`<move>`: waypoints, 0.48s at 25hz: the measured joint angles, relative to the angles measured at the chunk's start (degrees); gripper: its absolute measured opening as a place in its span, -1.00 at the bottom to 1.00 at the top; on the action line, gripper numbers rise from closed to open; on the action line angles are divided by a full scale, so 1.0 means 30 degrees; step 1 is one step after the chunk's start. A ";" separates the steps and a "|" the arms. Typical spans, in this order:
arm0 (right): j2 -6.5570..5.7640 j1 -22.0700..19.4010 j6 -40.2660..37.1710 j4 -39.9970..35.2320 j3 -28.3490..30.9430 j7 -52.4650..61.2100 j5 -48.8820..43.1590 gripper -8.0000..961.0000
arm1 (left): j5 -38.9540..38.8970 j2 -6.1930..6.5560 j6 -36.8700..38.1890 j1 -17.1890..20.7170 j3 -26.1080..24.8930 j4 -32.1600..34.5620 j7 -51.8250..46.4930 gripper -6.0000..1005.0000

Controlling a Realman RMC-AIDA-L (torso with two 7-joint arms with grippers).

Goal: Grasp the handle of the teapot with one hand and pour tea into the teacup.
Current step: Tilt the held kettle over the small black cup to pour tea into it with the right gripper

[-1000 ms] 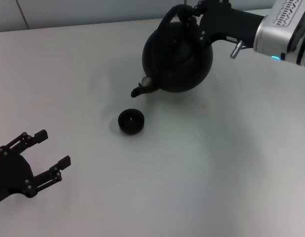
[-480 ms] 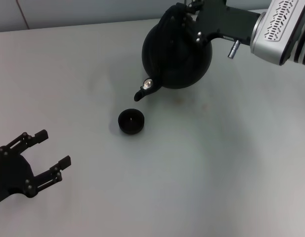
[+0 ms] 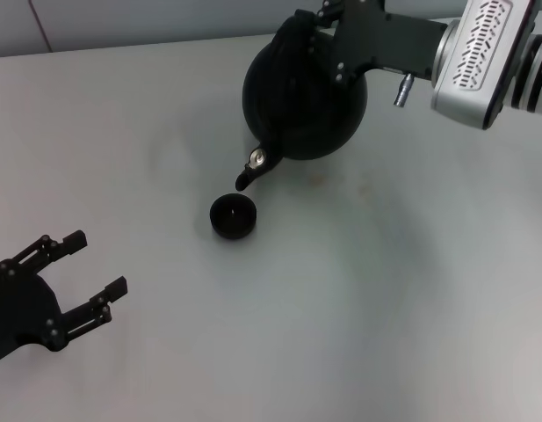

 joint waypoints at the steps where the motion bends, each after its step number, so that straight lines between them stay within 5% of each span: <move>1: 0.0009 0.0003 0.0023 -0.0006 -0.0108 -0.0180 0.0005 -0.79 | 0.0000 -0.0001 0.0000 -0.0006 0.0000 0.0000 0.0001 0.61; 12: 0.0072 0.0009 0.0046 -0.0154 -0.0800 -0.1630 0.0122 -0.78 | -0.0021 -0.0019 0.0058 -0.0069 0.0000 0.0001 -0.0011 0.60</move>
